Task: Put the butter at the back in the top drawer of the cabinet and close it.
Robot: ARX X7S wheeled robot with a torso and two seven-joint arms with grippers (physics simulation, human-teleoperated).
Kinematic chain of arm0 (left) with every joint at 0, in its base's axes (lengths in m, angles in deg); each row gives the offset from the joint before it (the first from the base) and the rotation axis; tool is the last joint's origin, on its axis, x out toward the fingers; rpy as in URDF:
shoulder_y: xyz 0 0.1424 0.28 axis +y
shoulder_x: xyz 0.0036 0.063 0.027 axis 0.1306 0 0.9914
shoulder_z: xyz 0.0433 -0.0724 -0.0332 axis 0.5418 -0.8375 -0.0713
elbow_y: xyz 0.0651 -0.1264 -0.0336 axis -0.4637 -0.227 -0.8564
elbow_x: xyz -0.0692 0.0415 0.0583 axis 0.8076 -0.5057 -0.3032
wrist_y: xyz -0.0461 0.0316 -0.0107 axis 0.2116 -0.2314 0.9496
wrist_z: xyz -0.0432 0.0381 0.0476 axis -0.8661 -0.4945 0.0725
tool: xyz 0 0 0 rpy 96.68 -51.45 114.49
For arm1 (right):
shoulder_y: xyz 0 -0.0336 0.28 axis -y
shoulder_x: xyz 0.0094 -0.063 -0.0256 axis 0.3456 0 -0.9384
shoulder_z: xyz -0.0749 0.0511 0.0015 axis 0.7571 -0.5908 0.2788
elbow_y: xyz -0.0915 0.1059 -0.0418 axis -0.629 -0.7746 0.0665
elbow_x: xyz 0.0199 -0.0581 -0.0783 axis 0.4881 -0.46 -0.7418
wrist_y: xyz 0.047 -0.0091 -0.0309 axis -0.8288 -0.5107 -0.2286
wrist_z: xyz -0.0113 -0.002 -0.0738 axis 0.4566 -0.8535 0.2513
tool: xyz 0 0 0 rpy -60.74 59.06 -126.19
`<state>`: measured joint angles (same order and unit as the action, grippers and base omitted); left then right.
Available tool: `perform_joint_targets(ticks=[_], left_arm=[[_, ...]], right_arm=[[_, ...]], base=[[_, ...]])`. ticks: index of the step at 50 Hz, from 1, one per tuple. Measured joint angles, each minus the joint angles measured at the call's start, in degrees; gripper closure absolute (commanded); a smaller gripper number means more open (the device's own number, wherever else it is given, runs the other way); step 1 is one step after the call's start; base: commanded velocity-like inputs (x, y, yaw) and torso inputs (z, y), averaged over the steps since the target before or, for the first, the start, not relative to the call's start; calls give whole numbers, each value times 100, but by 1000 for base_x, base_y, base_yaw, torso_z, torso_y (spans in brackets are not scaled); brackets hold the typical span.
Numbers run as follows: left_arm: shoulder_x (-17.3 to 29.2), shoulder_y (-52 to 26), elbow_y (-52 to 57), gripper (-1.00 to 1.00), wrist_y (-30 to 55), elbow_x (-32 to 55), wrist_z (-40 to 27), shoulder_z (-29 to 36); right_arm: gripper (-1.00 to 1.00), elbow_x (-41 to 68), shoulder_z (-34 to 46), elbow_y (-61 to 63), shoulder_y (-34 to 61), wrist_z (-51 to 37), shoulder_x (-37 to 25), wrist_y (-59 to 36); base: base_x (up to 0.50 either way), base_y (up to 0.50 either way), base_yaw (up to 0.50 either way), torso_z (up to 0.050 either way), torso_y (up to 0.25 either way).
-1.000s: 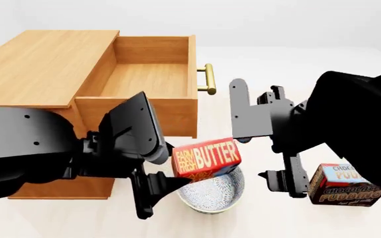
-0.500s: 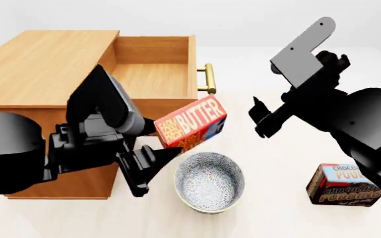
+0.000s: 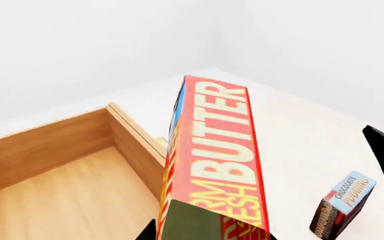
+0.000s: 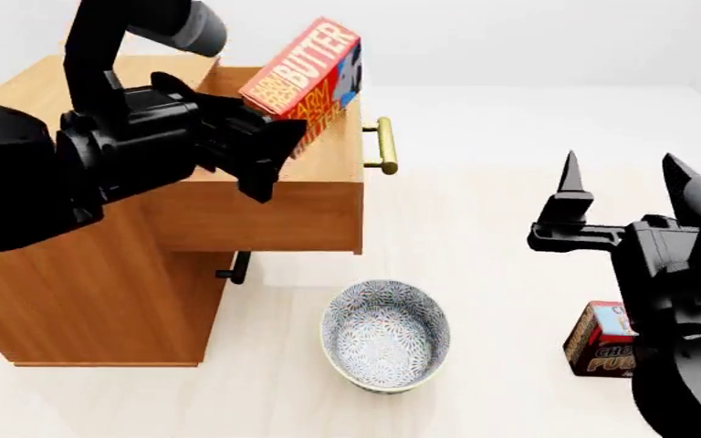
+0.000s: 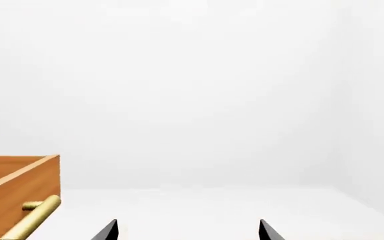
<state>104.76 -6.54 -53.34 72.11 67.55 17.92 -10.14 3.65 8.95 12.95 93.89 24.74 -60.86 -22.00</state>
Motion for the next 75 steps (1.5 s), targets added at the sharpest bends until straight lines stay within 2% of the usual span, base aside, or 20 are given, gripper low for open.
perform_joint_targets(ticks=[6,13,19,28,35,42,55,61,68,75], left_arm=[[-495,-465,-926,100,189,-132,-16,142],[-1190,-1018,-2268,100,359,-539,269,436],[-1896,-1446,-3668,100,375,-1026,820,781],[-3126,-1930,-6134,100,91,-1864,2008,1367],[-3697,-2006,-7261,100,-47,-2519,2502,1307],[-4010,-1926,-7836,100,-16,-3636,2753,503],[-4369,-1655,-8309,100,229,-6620,3322,-2113],[-4489,-1537,-8365,100,301,-7750,3555,-3124],[-4588,-1440,-8365,100,365,-8659,3760,-3956],[-4651,-1367,-8365,100,444,-9221,3843,-4455]], right_arm=[[-100,-135,-377,101,-572,-22,219,743],[-100,-256,-572,108,-918,-33,379,1267],[-100,-313,-649,84,-1073,-30,456,1536],[-100,-358,-685,3,-1157,-32,524,1761],[-100,-431,-673,-36,-1215,-51,559,1900],[-100,-488,-679,-21,-1312,-62,585,2038],[-100,-504,-662,-43,-1379,-66,592,2141],[-100,-497,-649,-67,-1385,-64,588,2162],[-100,-493,-632,-92,-1394,-64,582,2187],[-100,-486,-627,-104,-1414,-66,577,2217]], base=[[0,0,0,0,0],[0,0,0,1,1],[0,0,0,0,2],[0,0,0,0,2],[0,0,0,1,0],[0,0,0,0,1],[0,0,0,0,2],[0,0,0,2,0],[0,0,0,0,1],[0,0,0,0,1]])
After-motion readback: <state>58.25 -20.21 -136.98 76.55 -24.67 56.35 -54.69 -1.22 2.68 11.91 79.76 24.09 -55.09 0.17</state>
